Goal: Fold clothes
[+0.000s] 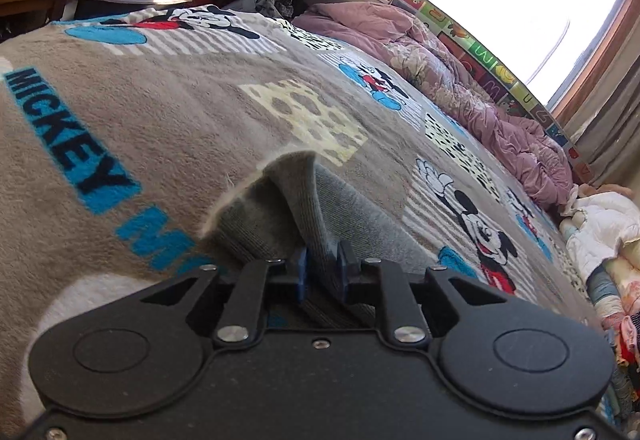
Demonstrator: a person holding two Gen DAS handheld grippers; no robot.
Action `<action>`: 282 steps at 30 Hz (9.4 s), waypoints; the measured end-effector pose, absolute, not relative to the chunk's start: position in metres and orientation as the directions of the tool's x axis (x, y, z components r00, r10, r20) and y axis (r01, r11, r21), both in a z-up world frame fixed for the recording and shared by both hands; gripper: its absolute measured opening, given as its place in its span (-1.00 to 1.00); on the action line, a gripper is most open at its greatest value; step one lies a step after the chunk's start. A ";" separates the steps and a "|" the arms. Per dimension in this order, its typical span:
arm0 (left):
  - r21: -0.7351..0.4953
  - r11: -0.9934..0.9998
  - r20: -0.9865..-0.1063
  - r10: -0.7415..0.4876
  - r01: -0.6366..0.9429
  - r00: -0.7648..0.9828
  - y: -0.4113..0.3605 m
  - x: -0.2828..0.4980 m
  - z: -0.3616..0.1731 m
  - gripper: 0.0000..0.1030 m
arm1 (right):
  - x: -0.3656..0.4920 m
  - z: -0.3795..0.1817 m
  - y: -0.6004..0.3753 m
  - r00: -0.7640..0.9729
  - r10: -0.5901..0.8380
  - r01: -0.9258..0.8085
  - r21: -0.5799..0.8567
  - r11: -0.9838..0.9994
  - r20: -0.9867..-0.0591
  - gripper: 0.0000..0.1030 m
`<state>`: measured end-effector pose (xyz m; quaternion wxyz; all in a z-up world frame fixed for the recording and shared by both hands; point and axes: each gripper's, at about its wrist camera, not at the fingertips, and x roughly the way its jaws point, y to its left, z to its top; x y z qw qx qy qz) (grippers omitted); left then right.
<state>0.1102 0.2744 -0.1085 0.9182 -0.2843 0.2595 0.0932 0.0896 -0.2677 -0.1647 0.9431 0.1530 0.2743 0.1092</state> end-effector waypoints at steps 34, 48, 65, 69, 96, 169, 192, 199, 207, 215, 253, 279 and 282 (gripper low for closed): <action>-0.074 0.990 -0.611 0.053 -0.124 0.790 0.241 0.126 -0.048 0.06 | 0.167 -0.095 -0.253 0.641 0.447 -0.327 0.305 0.894 -0.624 0.99; -0.008 0.996 -0.656 0.061 -0.087 0.752 0.247 0.148 -0.056 0.06 | 0.216 -0.107 -0.250 0.465 0.586 -0.427 0.412 0.805 -0.664 0.28; 0.072 0.996 -0.762 0.026 0.045 0.647 0.277 0.217 -0.056 0.07 | 0.208 -0.089 -0.240 0.436 0.644 -0.600 0.330 0.729 -0.629 -0.24; 0.093 0.974 -0.805 -0.049 0.206 0.592 0.273 0.231 -0.056 0.07 | 0.207 -0.088 -0.236 0.438 0.645 -0.628 0.300 0.718 -0.626 -0.24; 0.145 0.717 -0.937 -0.123 0.682 0.328 0.223 0.267 -0.065 -0.88 | 0.214 -0.100 -0.231 0.462 0.675 -0.661 0.284 0.695 -0.575 -0.28; 0.426 0.754 -0.751 -0.014 0.501 0.660 0.179 -0.071 -0.108 -0.87 | -0.033 -0.120 -0.219 0.569 0.427 -0.812 -0.400 0.426 -0.702 -0.35; -0.331 0.917 -0.710 -0.085 -0.224 0.699 0.285 -0.065 -0.090 -0.15 | 0.033 -0.080 -0.282 0.537 0.598 -0.532 0.310 0.788 -0.595 0.13; -0.540 0.770 -0.670 -0.148 -0.340 0.727 0.302 -0.061 -0.102 -0.05 | 0.061 -0.106 -0.286 0.514 0.621 -0.305 0.550 0.777 -0.592 0.23; -0.623 0.672 -0.643 -0.151 -0.399 0.751 0.311 -0.062 -0.117 -0.07 | 0.068 -0.140 -0.279 0.500 0.645 -0.176 0.661 0.730 -0.578 0.21; -0.532 0.768 -0.642 -0.090 -0.357 0.762 0.300 -0.054 -0.108 -0.80 | 0.061 -0.144 -0.256 0.523 0.633 -0.251 0.607 0.754 -0.570 -0.43; -0.043 0.962 -0.588 0.194 -0.270 0.785 0.272 -0.014 -0.077 -0.42 | 0.034 -0.147 -0.253 0.565 0.579 -0.319 0.491 0.810 -0.588 -0.61; -0.236 0.936 -0.648 0.049 -0.262 0.760 0.274 0.047 -0.077 -0.06 | 0.080 -0.129 -0.283 0.670 0.549 -0.234 0.560 0.795 -0.500 0.08; -0.279 0.920 -0.659 0.025 -0.276 0.752 0.285 0.073 -0.072 -0.01 | 0.102 -0.126 -0.280 0.679 0.545 -0.234 0.559 0.795 -0.492 0.25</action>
